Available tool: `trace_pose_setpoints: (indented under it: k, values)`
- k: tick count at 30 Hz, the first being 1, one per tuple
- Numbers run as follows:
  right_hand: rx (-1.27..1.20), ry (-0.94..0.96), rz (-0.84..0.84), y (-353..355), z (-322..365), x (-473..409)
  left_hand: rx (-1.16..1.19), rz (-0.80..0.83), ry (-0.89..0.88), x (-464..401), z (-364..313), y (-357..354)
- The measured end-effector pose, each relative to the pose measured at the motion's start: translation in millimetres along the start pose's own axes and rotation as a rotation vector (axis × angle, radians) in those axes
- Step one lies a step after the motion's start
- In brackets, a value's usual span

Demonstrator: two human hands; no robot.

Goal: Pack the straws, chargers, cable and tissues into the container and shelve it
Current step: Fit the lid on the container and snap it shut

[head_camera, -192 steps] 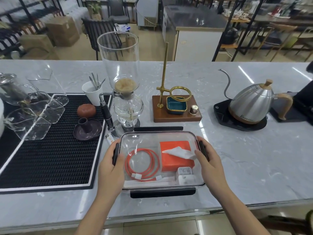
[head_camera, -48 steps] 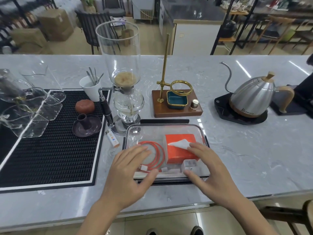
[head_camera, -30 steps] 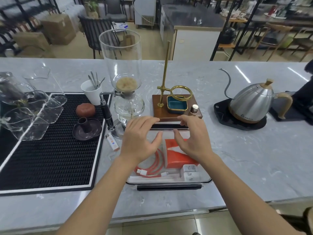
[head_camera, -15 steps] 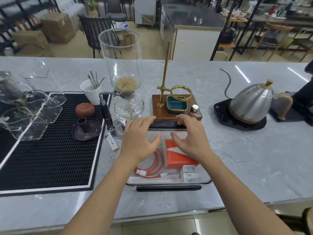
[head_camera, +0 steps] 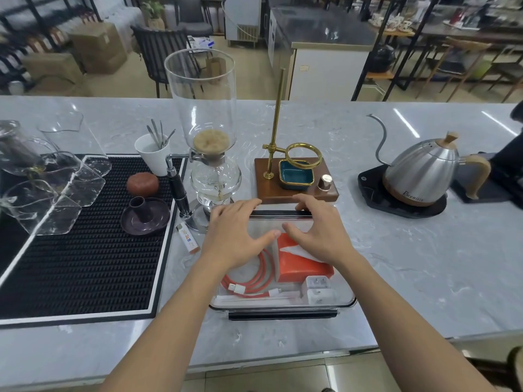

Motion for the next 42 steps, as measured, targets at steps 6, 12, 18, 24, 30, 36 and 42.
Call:
trace_pose_setpoints:
  k: [6, 12, 18, 24, 30, 36, 42]
  values:
    - [0.012, -0.042, 0.054, -4.6, -4.0, -0.6, -0.029, 0.078, 0.015, -2.7, 4.2, -9.2]
    - [0.016, -0.043, 0.063, -3.4, -2.2, -0.9, -0.050, 0.114, 0.022, -3.6, 4.4, -11.9]
    - [0.011, -0.069, 0.080, -3.7, -2.3, -0.5, -0.077, 0.148, 0.031, -4.6, 5.9, -14.2]
    - [0.003, -0.073, 0.075, -0.7, 0.5, -0.1, -0.091, 0.161, 0.030, -4.8, 4.1, -13.9]
    - [0.002, -0.090, 0.089, -0.7, 0.5, 0.7, -0.092, 0.175, 0.034, -5.0, 3.4, -13.6]
    - [0.009, -0.094, 0.094, 0.0, 1.5, 0.8, -0.098, 0.182, 0.037, -5.8, 3.5, -14.1]
    - [0.006, -0.095, 0.104, -0.4, 1.3, -0.8, -0.108, 0.189, 0.036, -7.2, 3.5, -15.2]
Point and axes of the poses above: each hand's wrist, its own x-axis away from the middle knuckle, its own y-axis out of the back of the hand, z = x × y, the point moved 8 cm from there along -x, towards the middle knuckle, and after that the axes turned 1 degree about z, right-handed, at the moved point
